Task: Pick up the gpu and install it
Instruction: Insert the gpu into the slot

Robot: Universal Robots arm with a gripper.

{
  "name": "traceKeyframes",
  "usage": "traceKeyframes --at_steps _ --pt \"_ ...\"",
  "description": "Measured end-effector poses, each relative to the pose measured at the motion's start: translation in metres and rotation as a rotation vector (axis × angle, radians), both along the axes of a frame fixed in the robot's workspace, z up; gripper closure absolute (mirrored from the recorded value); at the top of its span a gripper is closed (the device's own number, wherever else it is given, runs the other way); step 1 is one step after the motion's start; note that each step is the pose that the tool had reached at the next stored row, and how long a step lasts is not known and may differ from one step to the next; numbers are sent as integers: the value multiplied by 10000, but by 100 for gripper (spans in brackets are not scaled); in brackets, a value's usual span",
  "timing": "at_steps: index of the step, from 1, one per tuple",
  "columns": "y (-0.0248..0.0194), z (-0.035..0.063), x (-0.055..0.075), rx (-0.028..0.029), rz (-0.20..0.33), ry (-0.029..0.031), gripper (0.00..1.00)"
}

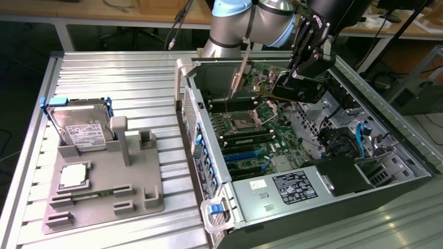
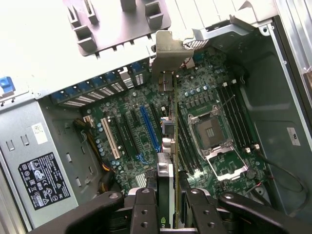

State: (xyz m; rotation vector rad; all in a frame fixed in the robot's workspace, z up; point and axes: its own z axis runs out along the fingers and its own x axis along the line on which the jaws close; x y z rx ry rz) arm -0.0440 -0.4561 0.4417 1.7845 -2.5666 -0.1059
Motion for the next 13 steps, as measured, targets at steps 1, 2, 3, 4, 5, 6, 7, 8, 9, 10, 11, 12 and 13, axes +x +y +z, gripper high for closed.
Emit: traceKeyframes --at_steps 1,2,3,4,5,6,7,8,9,10,11,12,13 --pt "0 0 0 0 14 0 73" --pt "0 0 0 0 31 0 73" --pt "0 0 0 0 50 0 73" --pt "0 0 0 0 70 0 73" --pt "0 0 0 0 91 0 73" --pt "0 0 0 0 110 0 73" --pt "0 0 0 0 129 0 73" --pt "0 0 0 0 148 0 73" --pt "0 0 0 0 272 1 73" --pt "0 0 0 0 447 0 73" --pt "0 0 0 0 580 0 73" --pt "0 0 0 0 788 0 73" --pt "0 0 0 -1 978 0 73"
